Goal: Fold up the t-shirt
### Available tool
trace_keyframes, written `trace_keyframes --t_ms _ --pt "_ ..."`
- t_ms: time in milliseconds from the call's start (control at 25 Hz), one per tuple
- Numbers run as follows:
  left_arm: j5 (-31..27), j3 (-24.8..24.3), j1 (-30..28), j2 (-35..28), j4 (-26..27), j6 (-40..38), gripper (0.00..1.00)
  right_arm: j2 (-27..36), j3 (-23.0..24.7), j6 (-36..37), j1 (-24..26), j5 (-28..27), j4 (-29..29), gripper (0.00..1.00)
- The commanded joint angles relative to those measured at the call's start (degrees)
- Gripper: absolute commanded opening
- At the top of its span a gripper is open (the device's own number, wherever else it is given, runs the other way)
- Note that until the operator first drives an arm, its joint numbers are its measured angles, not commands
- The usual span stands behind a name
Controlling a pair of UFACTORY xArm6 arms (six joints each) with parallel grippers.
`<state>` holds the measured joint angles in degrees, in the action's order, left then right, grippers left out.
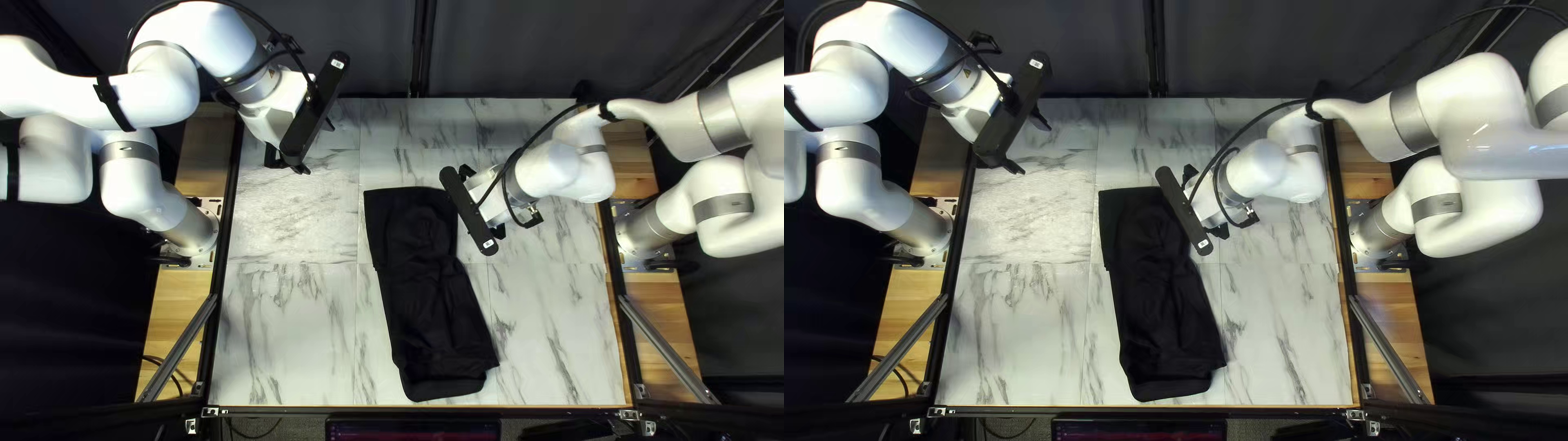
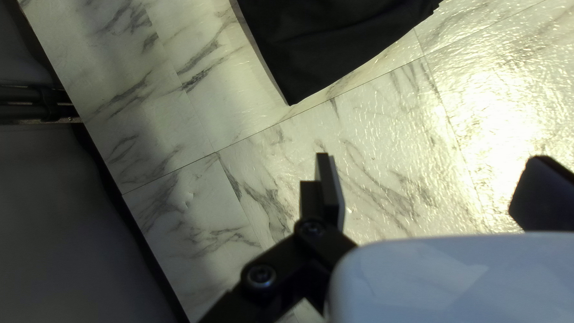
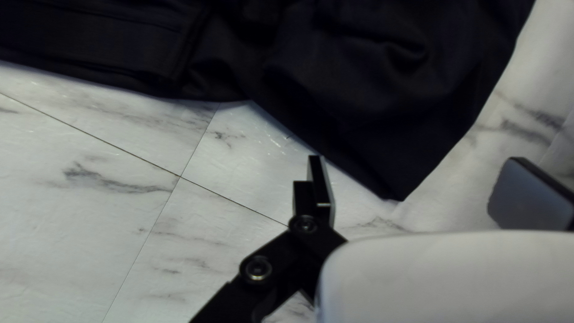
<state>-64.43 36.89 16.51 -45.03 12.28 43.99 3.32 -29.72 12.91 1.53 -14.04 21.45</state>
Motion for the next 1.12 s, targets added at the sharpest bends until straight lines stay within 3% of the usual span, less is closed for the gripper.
trace_keyframes --t_ms 40,240,800,920,1120 --pt "0.0 0.0 0.0 0.0 0.0 0.0 1.0 -2.2 -1.5 -0.1 -0.5 0.1 -1.8 1.0" --pt "0.0 0.0 0.0 0.0 0.0 0.0 1.0 -4.8 -2.6 -1.9 -0.6 0.7 -2.2 1.0" --pt "0.0 0.0 0.0 0.0 0.0 0.0 1.0 -11.5 -4.7 -13.9 4.8 8.4 15.7 1.0" --pt "0.0 0.0 0.0 0.0 0.0 0.0 1.0 -11.7 -5.1 -14.1 5.6 8.4 16.4 1.0" --pt "0.0 0.0 0.0 0.0 0.0 0.0 1.0 -9.8 -5.1 -7.9 7.0 6.7 11.1 1.0"
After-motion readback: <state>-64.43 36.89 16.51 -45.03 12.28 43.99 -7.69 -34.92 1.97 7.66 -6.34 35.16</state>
